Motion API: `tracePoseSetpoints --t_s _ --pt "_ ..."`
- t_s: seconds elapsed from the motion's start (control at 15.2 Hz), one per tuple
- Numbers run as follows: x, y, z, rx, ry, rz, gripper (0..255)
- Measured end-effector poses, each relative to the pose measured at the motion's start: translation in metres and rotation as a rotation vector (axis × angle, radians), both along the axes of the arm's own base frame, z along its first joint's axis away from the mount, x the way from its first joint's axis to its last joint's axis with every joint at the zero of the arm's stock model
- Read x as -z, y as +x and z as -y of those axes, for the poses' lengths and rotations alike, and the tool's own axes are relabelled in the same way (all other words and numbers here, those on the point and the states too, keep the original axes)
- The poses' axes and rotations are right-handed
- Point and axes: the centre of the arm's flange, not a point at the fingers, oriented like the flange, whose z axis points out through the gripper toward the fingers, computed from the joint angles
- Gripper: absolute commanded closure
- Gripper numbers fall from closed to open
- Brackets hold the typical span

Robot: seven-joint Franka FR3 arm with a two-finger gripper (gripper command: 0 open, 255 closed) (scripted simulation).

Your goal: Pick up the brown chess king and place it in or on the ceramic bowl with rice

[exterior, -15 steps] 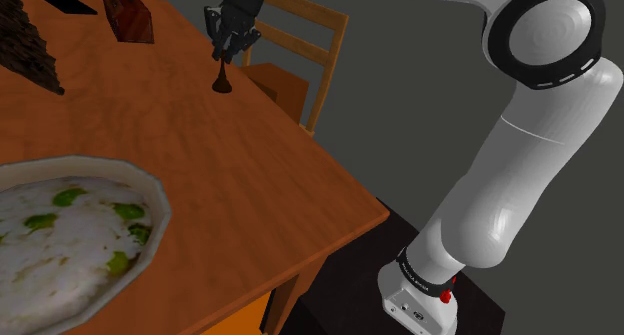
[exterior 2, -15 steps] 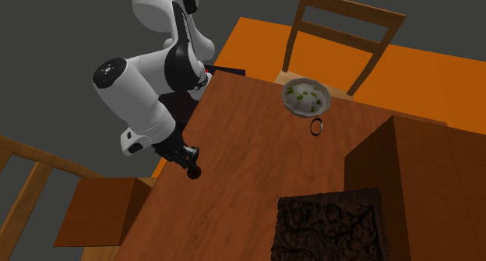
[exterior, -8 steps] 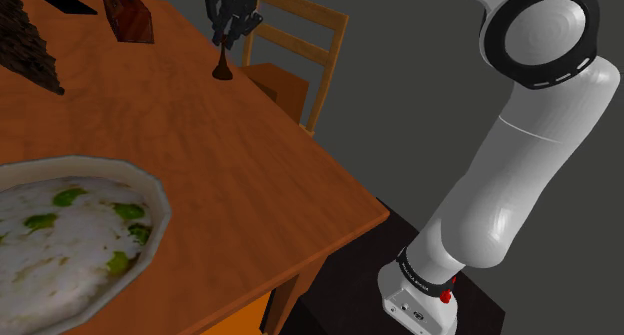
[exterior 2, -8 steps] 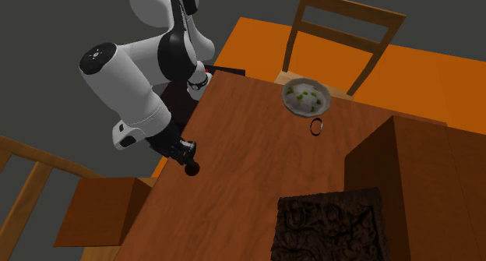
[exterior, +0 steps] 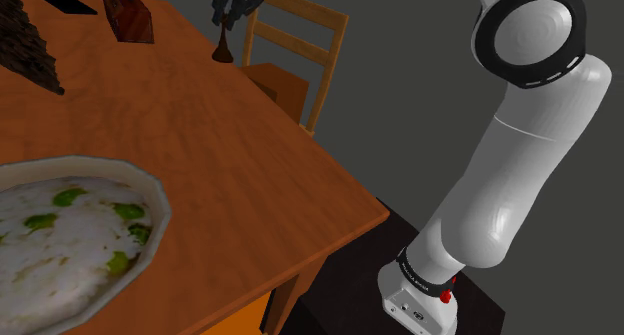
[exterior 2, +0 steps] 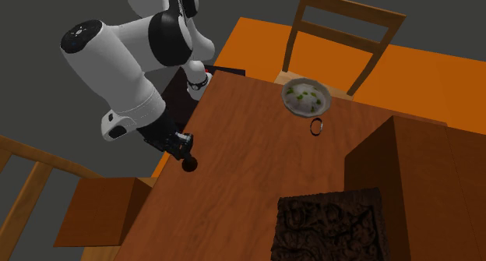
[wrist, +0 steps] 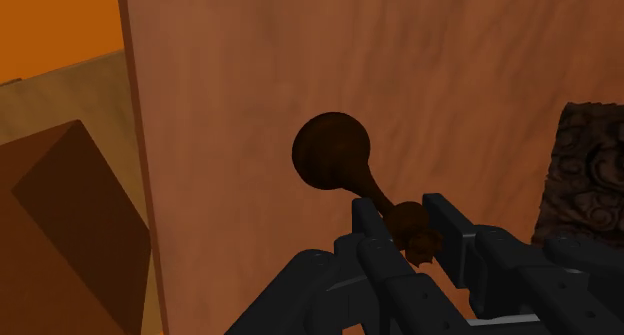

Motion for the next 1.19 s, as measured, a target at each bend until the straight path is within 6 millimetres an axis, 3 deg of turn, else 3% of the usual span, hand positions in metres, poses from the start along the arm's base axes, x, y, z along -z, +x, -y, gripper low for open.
tracePoseSetpoints --t_s 1.19 --pt "-0.09 -0.004 -0.004 0.0 0.0 -0.001 255"
